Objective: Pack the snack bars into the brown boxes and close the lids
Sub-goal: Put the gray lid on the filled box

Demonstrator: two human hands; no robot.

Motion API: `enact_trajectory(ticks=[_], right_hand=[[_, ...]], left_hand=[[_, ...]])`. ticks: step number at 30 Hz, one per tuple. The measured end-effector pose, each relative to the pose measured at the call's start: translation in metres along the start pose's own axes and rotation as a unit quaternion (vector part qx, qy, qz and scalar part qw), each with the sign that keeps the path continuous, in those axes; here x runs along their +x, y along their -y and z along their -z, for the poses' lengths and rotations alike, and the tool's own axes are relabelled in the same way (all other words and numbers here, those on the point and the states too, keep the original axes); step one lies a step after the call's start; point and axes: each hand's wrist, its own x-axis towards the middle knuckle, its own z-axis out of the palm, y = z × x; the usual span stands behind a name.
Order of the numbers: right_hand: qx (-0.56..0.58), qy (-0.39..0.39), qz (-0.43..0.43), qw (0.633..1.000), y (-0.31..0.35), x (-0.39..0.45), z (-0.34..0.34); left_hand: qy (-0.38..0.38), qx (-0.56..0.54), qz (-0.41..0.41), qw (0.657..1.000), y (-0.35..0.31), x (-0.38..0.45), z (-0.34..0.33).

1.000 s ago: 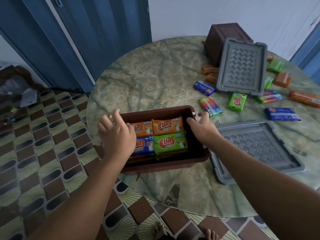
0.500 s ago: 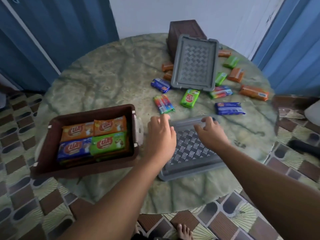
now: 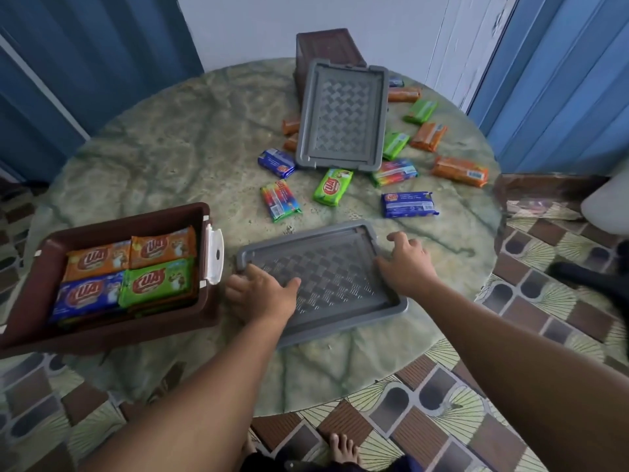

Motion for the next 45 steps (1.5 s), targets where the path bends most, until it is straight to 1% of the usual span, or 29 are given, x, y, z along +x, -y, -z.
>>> enact_trajectory(ticks=[2,5,8,10,12,14,20,26,28,32,36,38,42,44,45], right_hand=[[0.016,0.014,0.005,1.0,0.003,0.003,-0.001],[0.039,0.033,0.0,0.999,0.006,0.009,-0.005],[0.046,0.04,-0.026,0.998,0.009,0.013,-0.008],[0.073,0.035,-0.059,0.995,0.007,0.017,-0.007],[0.107,0.014,-0.082,0.991,0.002,0.023,-0.003],[0.13,-0.013,-0.091,0.987,-0.003,0.028,0.005],[0.206,-0.065,-0.108,0.97,-0.007,0.033,0.028],[0.255,-0.077,-0.102,0.958,0.018,0.031,0.036],[0.268,-0.073,-0.096,0.956,0.033,0.028,0.039],[0.293,-0.055,-0.067,0.952,0.075,0.021,0.04],[0.287,-0.022,-0.027,0.957,0.133,0.009,0.028],[0.284,-0.015,0.003,0.959,0.164,-0.001,0.017],[0.301,-0.001,0.04,0.953,0.226,-0.029,-0.017],[0.306,0.021,0.049,0.951,0.251,-0.043,-0.038],[0.29,0.034,0.055,0.955,0.262,-0.048,-0.049]], left_hand=[[0.003,-0.01,0.028,1.0,0.0,-0.003,0.001],[0.033,-0.012,0.049,0.998,-0.002,-0.003,0.005],[0.042,-0.028,0.077,0.996,-0.003,0.002,0.013],[0.044,-0.09,0.094,0.99,-0.006,0.008,0.014],[0.066,-0.169,0.091,0.979,-0.013,0.012,0.013],[0.065,-0.178,0.064,0.98,-0.024,0.013,0.018],[0.063,-0.141,-0.046,0.987,-0.068,0.006,0.051],[0.003,-0.082,-0.14,0.987,-0.087,0.019,0.087],[0.001,-0.07,-0.156,0.985,-0.085,0.026,0.104],[0.001,-0.067,-0.173,0.983,-0.069,0.041,0.148],[-0.023,-0.08,-0.157,0.984,-0.028,0.07,0.192],[-0.02,-0.085,-0.129,0.988,0.003,0.087,0.209],[0.005,-0.098,-0.043,0.994,0.072,0.108,0.238],[-0.006,-0.101,-0.013,0.995,0.106,0.116,0.25],[-0.011,-0.098,-0.006,0.995,0.122,0.119,0.257]])
